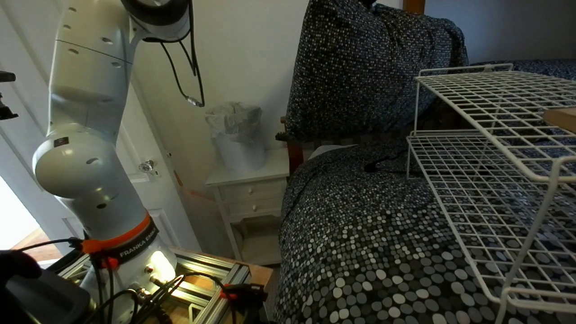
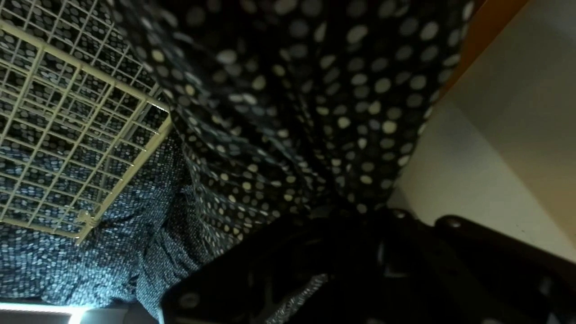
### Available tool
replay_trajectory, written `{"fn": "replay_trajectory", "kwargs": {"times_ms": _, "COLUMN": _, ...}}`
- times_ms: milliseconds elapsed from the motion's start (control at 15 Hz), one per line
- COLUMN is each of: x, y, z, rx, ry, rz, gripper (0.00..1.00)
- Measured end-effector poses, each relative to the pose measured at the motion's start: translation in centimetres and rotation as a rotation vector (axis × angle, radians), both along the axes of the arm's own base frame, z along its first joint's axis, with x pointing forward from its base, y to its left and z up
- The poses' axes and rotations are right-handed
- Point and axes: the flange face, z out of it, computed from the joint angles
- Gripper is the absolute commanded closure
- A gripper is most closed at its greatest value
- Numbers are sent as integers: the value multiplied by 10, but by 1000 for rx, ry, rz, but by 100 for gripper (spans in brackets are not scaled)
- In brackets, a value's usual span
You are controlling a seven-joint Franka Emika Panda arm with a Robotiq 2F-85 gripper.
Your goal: Pick up the black pillow and lay it on the left side of the bed on the headboard
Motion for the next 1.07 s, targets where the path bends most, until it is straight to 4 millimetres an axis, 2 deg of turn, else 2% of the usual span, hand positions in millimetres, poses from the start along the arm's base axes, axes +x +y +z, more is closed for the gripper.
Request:
{"fn": "replay_trajectory", "kwargs": {"times_ms": 133, "x": 1, "y": 0, "z": -1, "rx": 3, "ry": 0, "rz": -4, "gripper": 98}}
{"fn": "replay_trajectory", "kwargs": {"times_ms": 267, "x": 12, "y": 1, "z": -13, "rx": 29, "ry": -10, "rz": -63, "gripper": 98}}
{"fn": "replay_trajectory", "kwargs": {"times_ms": 533, "x": 57, "y": 5, "z": -44, "rx": 48, "ry": -96, "rz": -225, "gripper": 98}}
{"fn": "replay_trajectory", "kwargs": {"times_ms": 733, "x": 84, "y": 6, "z": -58, "rx": 22, "ry": -193, "rz": -311, "gripper": 98}}
{"fn": "replay_trajectory", "kwargs": {"times_ms": 867, "x": 96, "y": 3, "z": -60, "rx": -7, "ry": -272, "rz": -356, "gripper": 98}}
{"fn": "replay_trajectory", "kwargs": {"times_ms": 1067, "x": 100, "y": -1, "z": -38, "rx": -98, "ry": -431, "rz": -391, "gripper": 98}}
